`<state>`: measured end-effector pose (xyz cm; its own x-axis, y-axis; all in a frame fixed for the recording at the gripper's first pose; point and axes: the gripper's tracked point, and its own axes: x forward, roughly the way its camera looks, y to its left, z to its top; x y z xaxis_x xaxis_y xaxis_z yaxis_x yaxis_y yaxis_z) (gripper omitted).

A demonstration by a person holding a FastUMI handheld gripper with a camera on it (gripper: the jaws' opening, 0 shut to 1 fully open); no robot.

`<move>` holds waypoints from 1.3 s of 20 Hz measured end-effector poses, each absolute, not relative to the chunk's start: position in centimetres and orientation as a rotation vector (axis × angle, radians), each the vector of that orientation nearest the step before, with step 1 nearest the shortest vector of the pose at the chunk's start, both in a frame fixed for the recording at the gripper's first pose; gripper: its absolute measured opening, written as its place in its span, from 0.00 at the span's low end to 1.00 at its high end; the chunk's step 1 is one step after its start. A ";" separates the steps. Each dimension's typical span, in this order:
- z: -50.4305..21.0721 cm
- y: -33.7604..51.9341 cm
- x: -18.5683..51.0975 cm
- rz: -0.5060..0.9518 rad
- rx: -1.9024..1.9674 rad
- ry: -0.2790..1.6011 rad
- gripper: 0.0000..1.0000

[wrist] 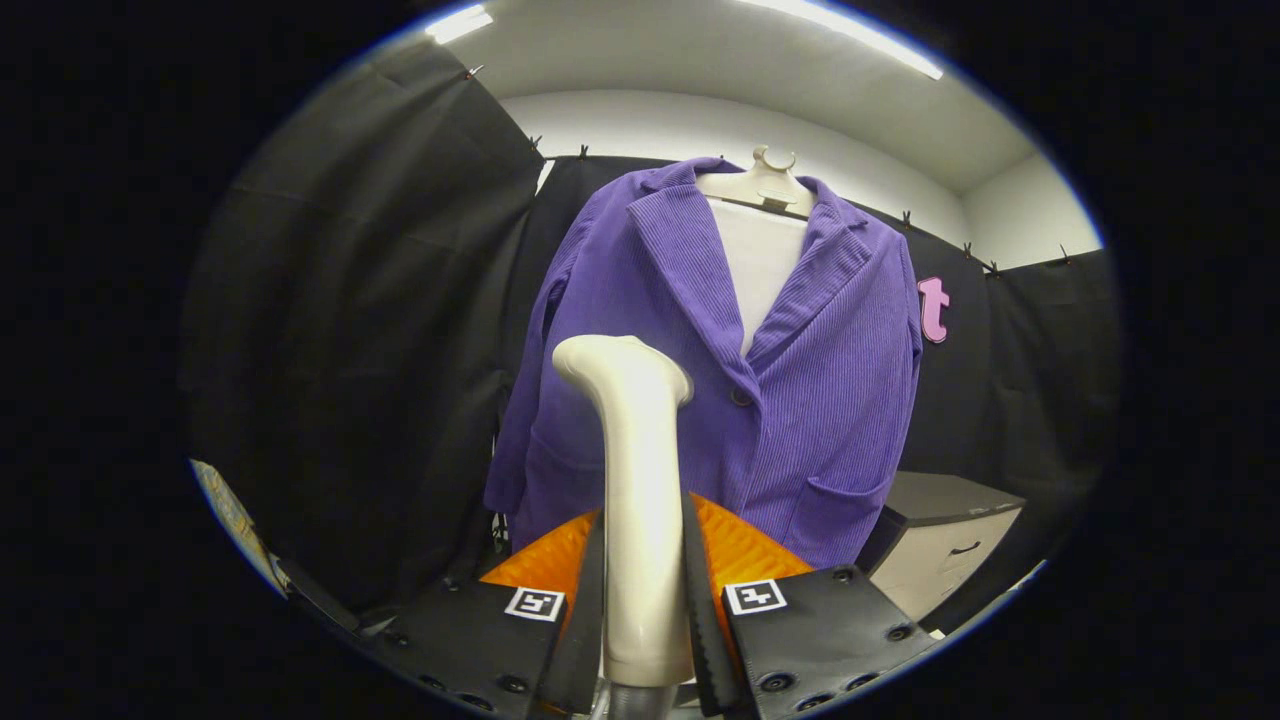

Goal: Iron the clothes twice with a garment steamer, once on the left side and once on the right side.

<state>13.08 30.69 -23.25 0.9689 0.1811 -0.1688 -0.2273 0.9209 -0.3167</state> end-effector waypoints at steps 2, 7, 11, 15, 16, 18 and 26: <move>-24.4 30.4 12.8 0.207 -0.345 0.159 0.45; -26.8 29.7 11.8 0.208 -0.358 0.198 0.45; -29.1 29.2 10.8 0.212 -0.367 0.241 0.45; -31.6 28.7 9.6 0.216 -0.396 0.277 0.45; -32.2 28.6 9.3 0.219 -0.400 0.290 0.45; -33.5 28.5 8.6 0.227 -0.402 0.318 0.45; -36.0 27.8 7.2 0.238 -0.414 0.381 0.45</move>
